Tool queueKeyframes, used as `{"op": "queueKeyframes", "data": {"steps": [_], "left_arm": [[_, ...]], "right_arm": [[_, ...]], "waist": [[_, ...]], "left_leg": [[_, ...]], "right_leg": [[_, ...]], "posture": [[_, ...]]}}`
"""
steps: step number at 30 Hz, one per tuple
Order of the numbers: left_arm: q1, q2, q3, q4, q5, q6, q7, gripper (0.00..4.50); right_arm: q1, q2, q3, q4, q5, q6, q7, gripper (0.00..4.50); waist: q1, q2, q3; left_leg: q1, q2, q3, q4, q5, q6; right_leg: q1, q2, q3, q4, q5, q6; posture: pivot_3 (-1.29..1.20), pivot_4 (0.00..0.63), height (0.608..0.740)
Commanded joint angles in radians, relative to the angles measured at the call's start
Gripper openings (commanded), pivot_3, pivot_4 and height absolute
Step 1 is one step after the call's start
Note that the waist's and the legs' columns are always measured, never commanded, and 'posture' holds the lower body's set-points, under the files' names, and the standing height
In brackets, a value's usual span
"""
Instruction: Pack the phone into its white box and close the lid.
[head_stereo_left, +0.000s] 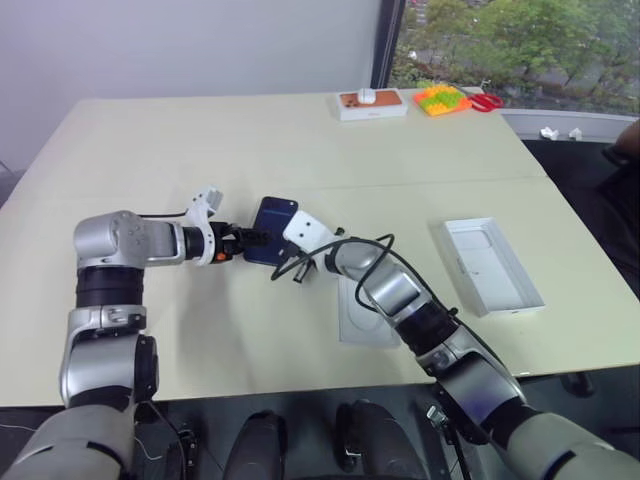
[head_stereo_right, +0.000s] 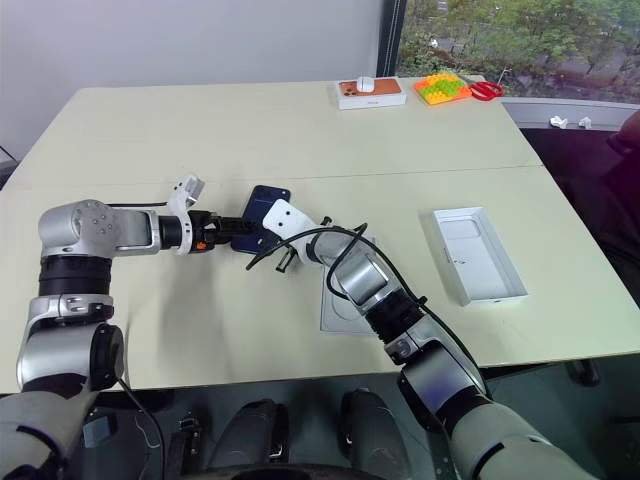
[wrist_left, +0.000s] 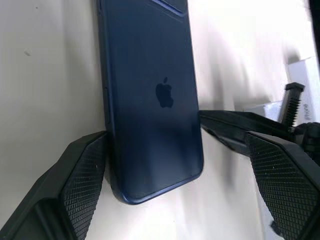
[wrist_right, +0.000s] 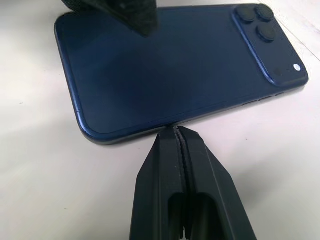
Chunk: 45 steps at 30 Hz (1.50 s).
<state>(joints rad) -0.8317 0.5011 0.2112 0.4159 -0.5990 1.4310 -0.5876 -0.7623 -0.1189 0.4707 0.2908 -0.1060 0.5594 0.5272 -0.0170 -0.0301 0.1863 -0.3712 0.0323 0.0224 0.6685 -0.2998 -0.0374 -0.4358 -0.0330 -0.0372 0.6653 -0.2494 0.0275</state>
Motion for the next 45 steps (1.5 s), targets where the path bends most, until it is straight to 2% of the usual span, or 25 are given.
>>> {"op": "queueKeyframes", "data": {"steps": [1,9,20,23,25,37,40,42,44,45], "left_arm": [[0.033,-0.048,-0.009,-0.034,-0.053,0.079,-0.028,4.5],[0.046,-0.064,0.061,-0.049,-0.039,0.098,0.012,4.5],[0.054,0.015,0.107,-0.016,-0.023,0.056,0.023,4.5],[0.055,0.019,0.102,-0.013,-0.023,0.051,0.021,3.62],[0.055,0.02,0.104,-0.011,-0.023,0.043,0.022,2.69],[0.055,0.021,0.132,-0.017,-0.046,0.052,0.01,2.69],[0.058,0.022,0.136,-0.021,-0.046,0.06,0.009,1.83],[0.061,0.023,0.134,-0.032,-0.051,0.069,0.002,0.79],[0.066,0.026,0.13,-0.046,-0.06,0.077,-0.004,0.01],[0.065,0.026,0.132,-0.048,-0.064,0.081,-0.005,0.01]], "right_arm": [[0.001,0.031,0.018,-0.069,0.001,-0.022,0.029,0.05],[0.017,0.023,0.011,-0.097,-0.015,-0.01,0.043,0.05],[0.034,-0.005,-0.004,-0.166,-0.023,0.032,0.051,0.05],[0.037,-0.009,-0.004,-0.174,-0.026,0.036,0.049,0.0],[0.042,-0.017,-0.006,-0.195,-0.028,0.046,0.052,0.0],[0.048,-0.084,-0.036,-0.386,-0.019,0.154,0.07,0.0],[0.057,-0.103,-0.047,-0.45,-0.014,0.188,0.075,0.0],[0.071,-0.127,-0.059,-0.512,-0.008,0.216,0.084,0.0],[0.087,-0.151,-0.066,-0.564,-0.005,0.242,0.089,0.0],[0.095,-0.162,-0.069,-0.583,-0.003,0.252,0.091,0.0]], "waist": [[0.0,0.0,0.0],[-0.001,0.0,0.0],[-0.008,0.0,0.0],[-0.008,0.0,0.0],[-0.006,0.0,0.0],[-0.003,0.0,0.0],[-0.002,0.0,0.0],[-0.001,0.0,0.0],[0.0,-0.001,0.0],[-0.001,-0.001,0.0]], "left_leg": [[0.0,0.0,0.0,0.0,0.0,0.0],[0.0,0.0,0.0,0.0,0.0,0.0],[0.0,0.001,-0.001,0.0,0.001,-0.001],[0.0,0.001,-0.001,-0.001,0.001,-0.002],[-0.001,0.002,0.0,-0.001,0.001,-0.002],[-0.002,0.001,0.0,-0.001,0.001,-0.002],[-0.002,0.001,0.0,-0.001,0.001,-0.002],[-0.003,0.001,0.0,-0.001,0.001,-0.002],[-0.003,0.001,0.0,-0.001,0.001,-0.002],[-0.003,0.001,0.0,-0.001,0.001,-0.002]], "right_leg": [[0.0,0.0,0.0,0.0,0.0,0.0],[0.0,0.0,0.0,0.0,0.0,0.0],[-0.001,0.002,0.0,0.001,0.001,-0.001],[-0.002,0.002,0.0,0.001,0.002,-0.003],[-0.003,0.003,0.0,0.001,0.002,-0.003],[-0.004,0.002,0.0,0.001,0.002,-0.003],[-0.005,0.003,0.0,0.001,0.002,-0.003],[-0.005,0.003,0.0,0.001,0.002,-0.003],[-0.005,0.002,0.0,0.0,0.002,-0.003],[-0.005,0.002,0.0,0.0,0.002,-0.003]], "posture": [[0.0,0.15,0.74],[0.0,0.15,0.74],[0.0,0.15,0.74],[0.0,0.15,0.74],[0.0,0.15,0.74],[0.0,0.15,0.74],[0.0,0.15,0.74],[0.0,0.15,0.74],[0.0,0.15,0.74],[0.0,0.15,0.74]]}}
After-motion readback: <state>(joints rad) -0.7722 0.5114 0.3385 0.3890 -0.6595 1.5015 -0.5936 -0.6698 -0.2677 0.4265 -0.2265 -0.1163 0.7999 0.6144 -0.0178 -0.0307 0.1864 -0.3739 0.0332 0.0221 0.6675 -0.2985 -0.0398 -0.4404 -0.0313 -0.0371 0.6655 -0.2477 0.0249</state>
